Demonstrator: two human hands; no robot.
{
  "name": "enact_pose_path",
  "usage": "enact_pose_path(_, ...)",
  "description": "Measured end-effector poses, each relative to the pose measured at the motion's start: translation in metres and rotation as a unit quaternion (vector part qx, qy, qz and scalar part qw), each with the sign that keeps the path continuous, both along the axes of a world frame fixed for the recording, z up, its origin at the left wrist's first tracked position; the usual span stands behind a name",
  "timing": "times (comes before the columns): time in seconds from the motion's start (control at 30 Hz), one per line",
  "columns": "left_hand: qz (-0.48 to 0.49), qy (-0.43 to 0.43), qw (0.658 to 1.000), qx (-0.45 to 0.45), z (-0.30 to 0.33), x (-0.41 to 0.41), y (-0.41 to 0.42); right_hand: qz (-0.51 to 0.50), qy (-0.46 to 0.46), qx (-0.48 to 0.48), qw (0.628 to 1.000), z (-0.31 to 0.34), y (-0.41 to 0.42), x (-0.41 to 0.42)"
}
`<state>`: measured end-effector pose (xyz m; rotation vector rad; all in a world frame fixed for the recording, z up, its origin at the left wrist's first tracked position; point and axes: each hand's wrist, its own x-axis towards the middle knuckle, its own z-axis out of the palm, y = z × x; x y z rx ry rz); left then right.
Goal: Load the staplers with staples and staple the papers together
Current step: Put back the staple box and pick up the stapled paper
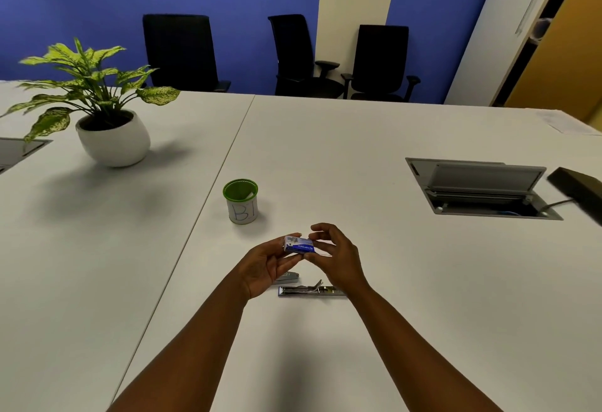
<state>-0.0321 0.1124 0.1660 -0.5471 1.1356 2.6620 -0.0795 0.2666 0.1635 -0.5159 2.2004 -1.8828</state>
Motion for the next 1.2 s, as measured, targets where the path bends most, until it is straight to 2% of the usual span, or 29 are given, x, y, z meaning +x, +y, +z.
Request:
enact_pose_path(0.27, -0.002, 0.001, 0.999, -0.039, -0.001, -0.005, 0.002, -0.016, -0.05, -0.033, 0.998, -0.002, 0.007, -0.005)
enact_pose_path(0.43, -0.003, -0.011, 0.996, -0.087, -0.001, -0.011, 0.005, -0.037, -0.039, -0.006, 0.999, -0.005, 0.011, -0.01)
enact_pose_path(0.6, 0.035, -0.031, 0.991, -0.126, -0.006, -0.013, 0.006, -0.032, -0.053, 0.011, 0.998, -0.004, 0.012, -0.012)
enact_pose_path(0.87, 0.018, -0.034, 0.987, -0.154, -0.012, -0.012, -0.003, 0.008, -0.149, -0.041, 0.988, 0.001, 0.014, -0.015)
enact_pose_path(1.0, 0.015, -0.034, 0.985, -0.169, -0.012, -0.012, -0.005, -0.01, -0.152, -0.031, 0.988, -0.002, 0.014, -0.015)
enact_pose_path(1.2, 0.007, -0.036, 0.982, -0.186, -0.012, -0.01, -0.006, -0.084, -0.11, 0.012, 0.99, -0.005, 0.013, -0.016)
